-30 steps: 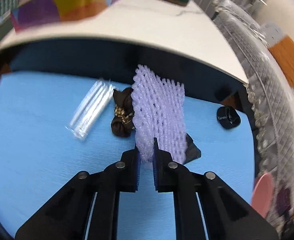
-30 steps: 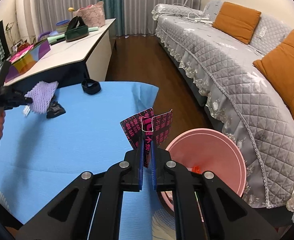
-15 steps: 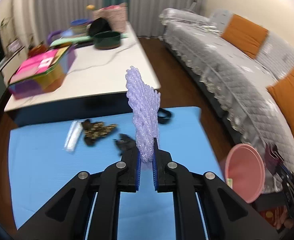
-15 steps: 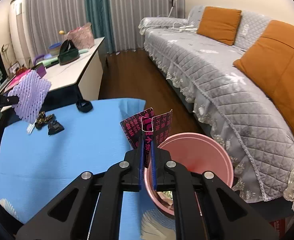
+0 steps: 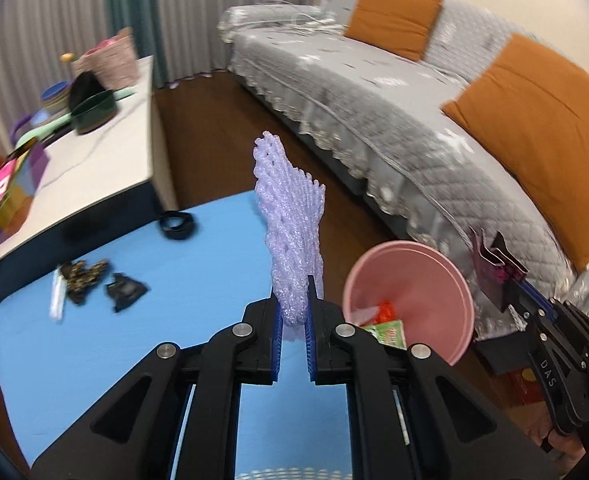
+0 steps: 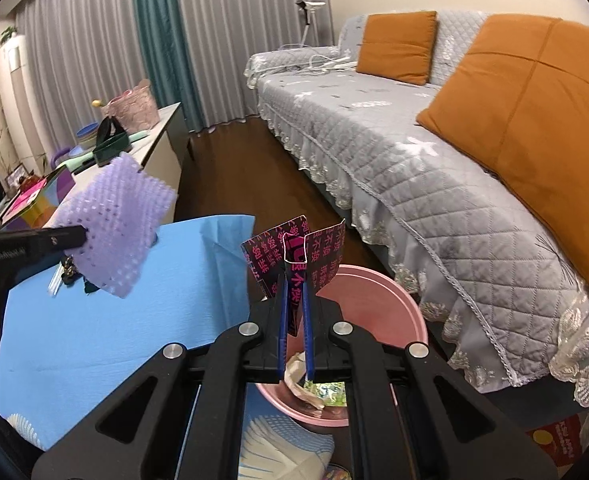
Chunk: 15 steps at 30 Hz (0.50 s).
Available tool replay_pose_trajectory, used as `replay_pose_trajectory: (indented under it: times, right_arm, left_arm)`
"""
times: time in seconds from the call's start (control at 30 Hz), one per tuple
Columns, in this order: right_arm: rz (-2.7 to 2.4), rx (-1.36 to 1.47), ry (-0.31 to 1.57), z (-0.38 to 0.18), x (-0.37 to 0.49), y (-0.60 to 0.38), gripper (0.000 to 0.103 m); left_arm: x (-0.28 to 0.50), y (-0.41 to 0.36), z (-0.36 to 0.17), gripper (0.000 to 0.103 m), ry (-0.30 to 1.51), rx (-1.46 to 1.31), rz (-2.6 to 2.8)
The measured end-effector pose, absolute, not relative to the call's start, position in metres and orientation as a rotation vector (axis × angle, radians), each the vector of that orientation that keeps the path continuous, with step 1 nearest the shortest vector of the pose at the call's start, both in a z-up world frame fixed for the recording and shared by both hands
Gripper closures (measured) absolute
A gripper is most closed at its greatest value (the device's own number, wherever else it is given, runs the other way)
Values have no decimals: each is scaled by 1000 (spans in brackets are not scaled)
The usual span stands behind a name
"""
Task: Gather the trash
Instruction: 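Carry the printed packet and foam net over the pink wastebasket with both tools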
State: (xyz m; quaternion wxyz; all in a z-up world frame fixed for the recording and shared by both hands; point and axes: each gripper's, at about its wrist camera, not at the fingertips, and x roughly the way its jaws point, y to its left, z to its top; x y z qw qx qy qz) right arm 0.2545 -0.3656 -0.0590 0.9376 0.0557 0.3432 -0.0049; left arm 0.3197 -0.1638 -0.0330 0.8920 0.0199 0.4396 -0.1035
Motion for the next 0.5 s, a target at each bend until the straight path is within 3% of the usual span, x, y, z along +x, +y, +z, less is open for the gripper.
replay_pose_trajectory:
  times: [0.5]
  right_arm:
    - [-73,198,756,-87,262,-411,96]
  left_arm:
    - [333,-248,-74,94,998,124,-326]
